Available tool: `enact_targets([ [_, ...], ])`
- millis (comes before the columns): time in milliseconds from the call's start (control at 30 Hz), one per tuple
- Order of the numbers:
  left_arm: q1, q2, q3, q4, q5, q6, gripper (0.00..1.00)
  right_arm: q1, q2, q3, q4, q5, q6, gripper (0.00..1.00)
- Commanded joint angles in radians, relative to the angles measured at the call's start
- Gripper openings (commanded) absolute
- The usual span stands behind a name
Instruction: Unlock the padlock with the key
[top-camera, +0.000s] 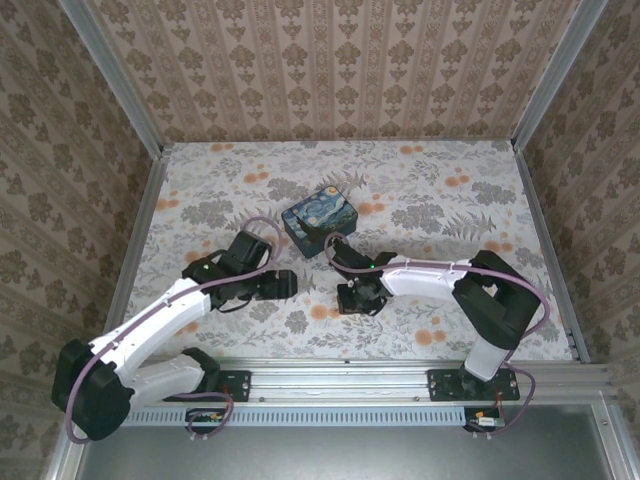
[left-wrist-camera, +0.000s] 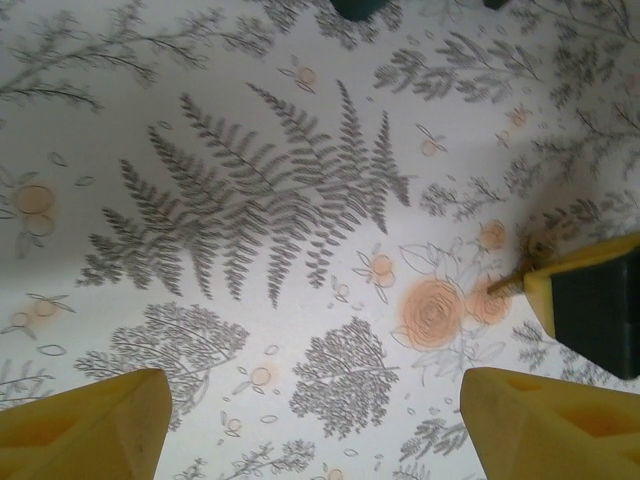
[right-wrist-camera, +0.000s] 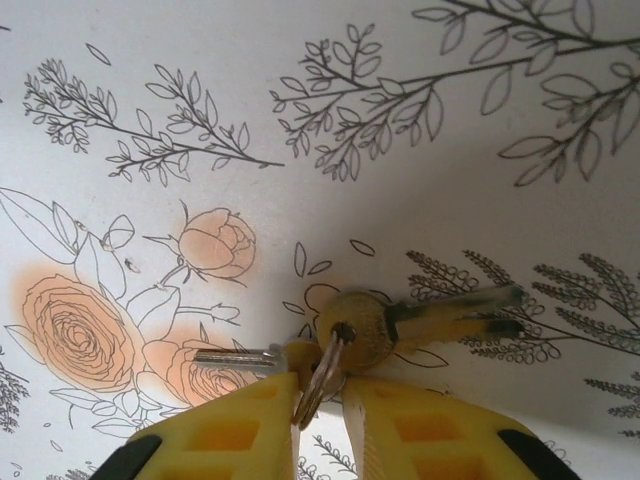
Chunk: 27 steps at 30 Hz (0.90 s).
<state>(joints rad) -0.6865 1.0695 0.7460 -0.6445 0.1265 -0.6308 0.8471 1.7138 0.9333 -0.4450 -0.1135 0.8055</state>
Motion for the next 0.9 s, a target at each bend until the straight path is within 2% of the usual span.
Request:
enact_targets([
  [0, -0.053, 0.029, -0.019, 0.018, -0.002, 0.003, 0.84, 0.000, 0.090, -0.085, 0.083, 0.078, 0.033, 0.16],
  [200, -0.149, 0.123, -0.024, 0.102, 0.006, -0.035, 0.83, -0.007, 0.084, -0.091, 0.122, 0.072, 0.041, 0.09],
  [267, -0.163, 0.145, -0.039, 0.150, 0.039, -0.054, 0.83, -0.011, 0.064, -0.105, 0.146, 0.066, 0.041, 0.06],
  [367, -0.163, 0.166, -0.096, 0.282, 0.132, -0.112, 0.82, -0.026, 0.016, -0.140, 0.194, 0.043, 0.049, 0.02],
  [467, -0.161, 0.215, -0.132, 0.435, 0.212, -0.160, 0.74, -0.039, -0.014, -0.165, 0.235, 0.002, 0.056, 0.02],
  [700, -0.156, 0.363, -0.152, 0.702, 0.276, -0.234, 0.65, -0.056, -0.011, -0.192, 0.299, -0.044, 0.062, 0.02],
  [867, -0.139, 0.427, -0.142, 0.799, 0.311, -0.237, 0.60, -0.071, -0.026, -0.231, 0.367, -0.077, 0.068, 0.02],
])
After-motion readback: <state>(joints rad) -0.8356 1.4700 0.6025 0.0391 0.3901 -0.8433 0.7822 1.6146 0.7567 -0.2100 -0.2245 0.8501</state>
